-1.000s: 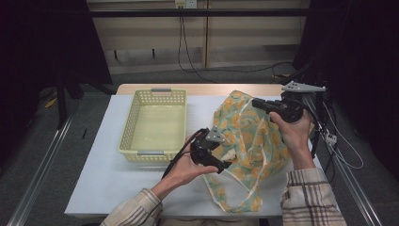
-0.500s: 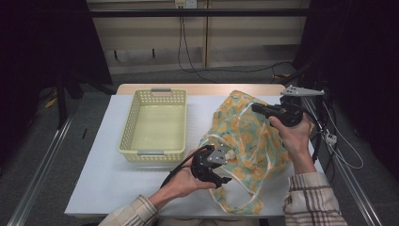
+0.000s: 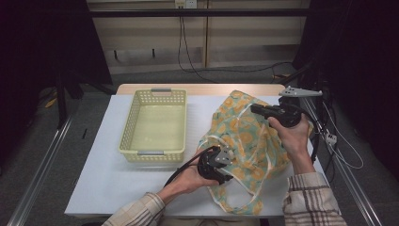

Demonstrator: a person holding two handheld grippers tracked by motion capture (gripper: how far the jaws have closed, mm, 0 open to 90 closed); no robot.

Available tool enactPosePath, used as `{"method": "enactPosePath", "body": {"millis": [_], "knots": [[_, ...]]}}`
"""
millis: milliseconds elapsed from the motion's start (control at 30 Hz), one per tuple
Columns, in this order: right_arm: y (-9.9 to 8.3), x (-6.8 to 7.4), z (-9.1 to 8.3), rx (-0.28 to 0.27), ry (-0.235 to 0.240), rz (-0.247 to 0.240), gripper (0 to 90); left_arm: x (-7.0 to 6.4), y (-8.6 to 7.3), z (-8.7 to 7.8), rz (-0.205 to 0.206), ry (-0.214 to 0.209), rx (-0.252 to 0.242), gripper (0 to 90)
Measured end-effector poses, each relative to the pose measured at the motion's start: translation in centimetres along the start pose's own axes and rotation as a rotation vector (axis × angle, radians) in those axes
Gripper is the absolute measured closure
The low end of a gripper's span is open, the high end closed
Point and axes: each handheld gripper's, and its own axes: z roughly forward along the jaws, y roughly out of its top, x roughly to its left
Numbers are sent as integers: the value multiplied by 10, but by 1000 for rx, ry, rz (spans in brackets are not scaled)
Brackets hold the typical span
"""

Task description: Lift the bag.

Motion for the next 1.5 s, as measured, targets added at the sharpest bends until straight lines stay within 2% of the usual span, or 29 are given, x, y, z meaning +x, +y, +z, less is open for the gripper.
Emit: {"method": "enactPosePath", "body": {"millis": [33,67,100,200,233,267,300,333,367,400,533,600,633,667,700,767,800,933,1167,1367,1433,1500], "knots": [[0,0,0,1,1,1,900,1,1,-2,7,30,52,489],[0,0,1,2,0,0,900,3,0,0,-6,-21,16,492],[0,0,1,2,0,-1,900,3,0,1,-8,-20,6,496],[-1,-1,2,4,-2,-2,900,7,-2,3,-46,-66,-10,582],[-1,-1,2,5,-2,-3,900,9,-2,3,-41,-69,-7,591],[-1,-1,2,5,-3,-2,900,9,-2,4,-48,-67,-18,598],[-1,-1,2,6,-2,-2,900,8,-1,3,-63,-54,1,608],[-1,0,2,9,0,2,900,9,-1,2,-61,-37,14,628],[-1,0,3,10,-1,0,900,12,-2,3,-69,-61,-2,665],[-1,0,3,9,-1,1,900,14,-3,4,-81,-57,-26,716],[-2,-1,4,10,1,0,900,18,-4,6,-113,-61,-40,884],[-2,-2,3,10,0,4,900,17,-3,5,-123,-61,-42,900],[-2,-2,3,9,-1,4,900,16,-2,3,-116,-53,-22,900],[-1,-3,2,8,-1,6,900,15,-1,1,-114,-16,-12,900],[-1,-3,2,6,-1,6,900,16,-2,0,-129,-46,-53,900],[-1,-3,1,5,0,7,900,15,0,-7,-142,-47,-86,900],[-1,-3,1,2,0,4,900,15,2,-11,-143,-25,-84,900],[0,-3,-1,-3,-4,5,900,14,2,-24,-141,-41,-147,900],[3,-5,-3,-18,-9,7,900,16,12,-54,-133,-7,-211,900],[5,-7,-8,-33,-13,9,900,20,22,-82,-141,20,-307,900],[6,-7,-9,-41,-15,11,900,22,26,-92,-156,27,-357,900],[7,-7,-11,-49,-15,10,900,24,29,-102,-153,34,-393,900]]}}
